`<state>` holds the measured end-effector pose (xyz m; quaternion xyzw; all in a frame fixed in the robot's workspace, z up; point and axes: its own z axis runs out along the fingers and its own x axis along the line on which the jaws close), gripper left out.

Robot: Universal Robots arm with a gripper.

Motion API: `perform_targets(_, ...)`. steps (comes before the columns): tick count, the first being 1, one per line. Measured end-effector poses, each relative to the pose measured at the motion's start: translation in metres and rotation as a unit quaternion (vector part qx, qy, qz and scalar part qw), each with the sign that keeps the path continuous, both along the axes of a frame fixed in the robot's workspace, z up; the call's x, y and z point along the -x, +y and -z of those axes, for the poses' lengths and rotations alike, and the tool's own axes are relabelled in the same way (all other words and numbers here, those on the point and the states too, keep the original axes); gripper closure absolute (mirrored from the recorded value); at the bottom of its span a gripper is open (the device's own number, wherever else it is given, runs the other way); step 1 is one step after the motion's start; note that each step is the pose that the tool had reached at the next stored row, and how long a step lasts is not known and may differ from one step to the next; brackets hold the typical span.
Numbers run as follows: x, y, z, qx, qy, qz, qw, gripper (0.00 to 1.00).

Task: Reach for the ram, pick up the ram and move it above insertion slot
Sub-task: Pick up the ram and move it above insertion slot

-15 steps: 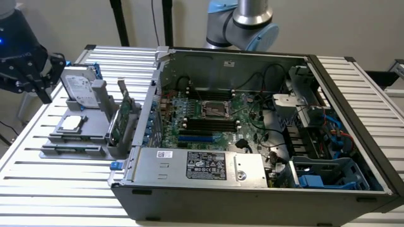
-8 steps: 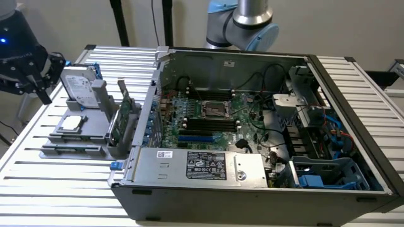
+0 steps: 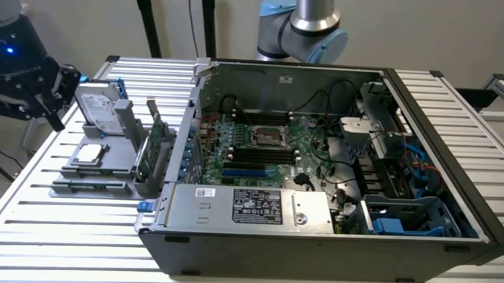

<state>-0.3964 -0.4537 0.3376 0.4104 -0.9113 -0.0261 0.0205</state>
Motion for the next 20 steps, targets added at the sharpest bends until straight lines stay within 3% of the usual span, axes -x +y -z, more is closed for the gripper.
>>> perform_targets(5, 0.0000, 0.0000, 0.0007, 0.0002, -0.0023, -0.046, 0.9990, 0.89)
perform_targets(11, -0.0001, 0.0000, 0.0023, 0.0006, -0.0162, -0.100, 0.9949, 0.89)
perform_targets(16, 0.0000, 0.0000, 0.0031, 0.0002, -0.0205, -0.145, 0.9892, 0.89)
perform_targets(20, 0.0000, 0.0000, 0.0038, -0.0002, -0.0227, -0.182, 0.9831, 0.89)
